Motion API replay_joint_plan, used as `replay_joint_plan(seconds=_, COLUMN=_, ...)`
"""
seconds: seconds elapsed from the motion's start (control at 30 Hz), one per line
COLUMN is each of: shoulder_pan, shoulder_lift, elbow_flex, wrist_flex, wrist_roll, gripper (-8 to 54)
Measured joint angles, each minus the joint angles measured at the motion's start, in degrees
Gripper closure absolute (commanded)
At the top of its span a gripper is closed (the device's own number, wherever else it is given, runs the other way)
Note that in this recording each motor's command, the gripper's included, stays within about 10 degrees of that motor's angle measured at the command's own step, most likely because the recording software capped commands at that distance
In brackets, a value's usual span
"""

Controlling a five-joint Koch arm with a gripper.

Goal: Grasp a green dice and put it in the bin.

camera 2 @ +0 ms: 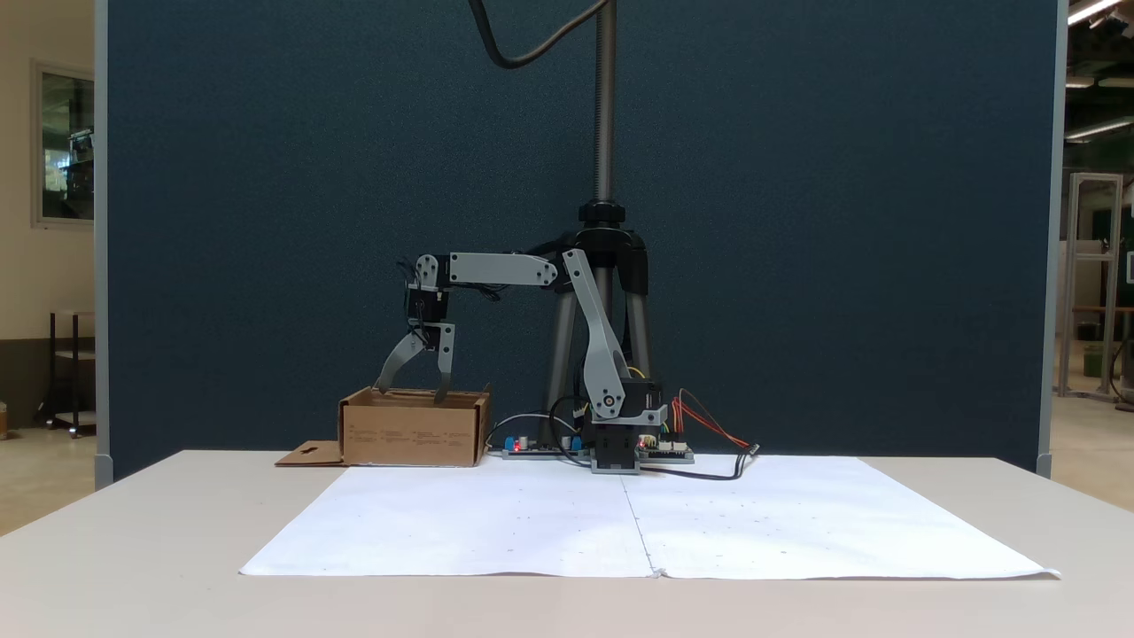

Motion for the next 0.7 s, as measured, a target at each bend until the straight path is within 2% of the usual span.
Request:
replay_joint_plan(seconds=0.27, shoulder_pan=-1.0, shoulder_lift=3.1, elbow_flex=-0.4, wrist_flex=0.0, wrist_roll=0.0, gripper=5.4)
replay_joint_plan(seconds=0.4, shoulder_pan=-5.7, shoulder_lift=4.0, elbow_flex=-12.9, wrist_flex=6.2, wrist_roll=0.1, gripper=5.4)
replay_joint_plan(seconds=0.5, shoulder_pan=-14.1, shoulder_lift=7.9, elbow_flex=-17.1, wrist_flex=15.9, wrist_roll=1.8, gripper=5.4)
replay_joint_plan(seconds=0.7, shoulder_pan=-32.3, shoulder_lift=8.3, elbow_flex=-17.1, wrist_flex=17.6, wrist_roll=11.2, gripper=5.4)
